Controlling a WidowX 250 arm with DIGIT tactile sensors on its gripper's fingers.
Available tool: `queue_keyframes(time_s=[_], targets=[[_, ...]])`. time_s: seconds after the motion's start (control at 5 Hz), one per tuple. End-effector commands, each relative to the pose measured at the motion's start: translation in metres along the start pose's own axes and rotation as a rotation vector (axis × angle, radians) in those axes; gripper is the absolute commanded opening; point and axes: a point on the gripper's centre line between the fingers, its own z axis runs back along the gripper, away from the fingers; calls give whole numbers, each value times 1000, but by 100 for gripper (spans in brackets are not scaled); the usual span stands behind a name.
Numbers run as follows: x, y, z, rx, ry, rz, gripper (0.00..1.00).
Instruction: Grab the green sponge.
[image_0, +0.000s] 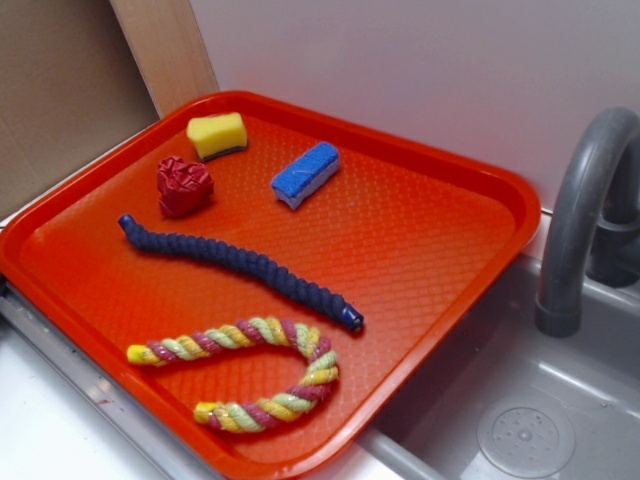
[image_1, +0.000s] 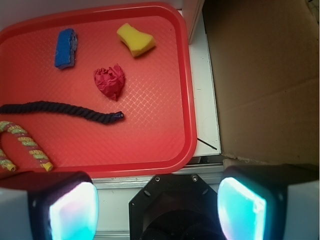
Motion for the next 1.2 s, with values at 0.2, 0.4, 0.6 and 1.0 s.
queue_keyframes(time_s=[0.2,0.4,0.6,1.0], targets=[[35,5,-40,27,-60,-150,100],[69,-6,-71,16,-140,-363,100],[110,-22,-100,2,-239,-588,100],[165,-40,-152,-40,-191,-671,100]])
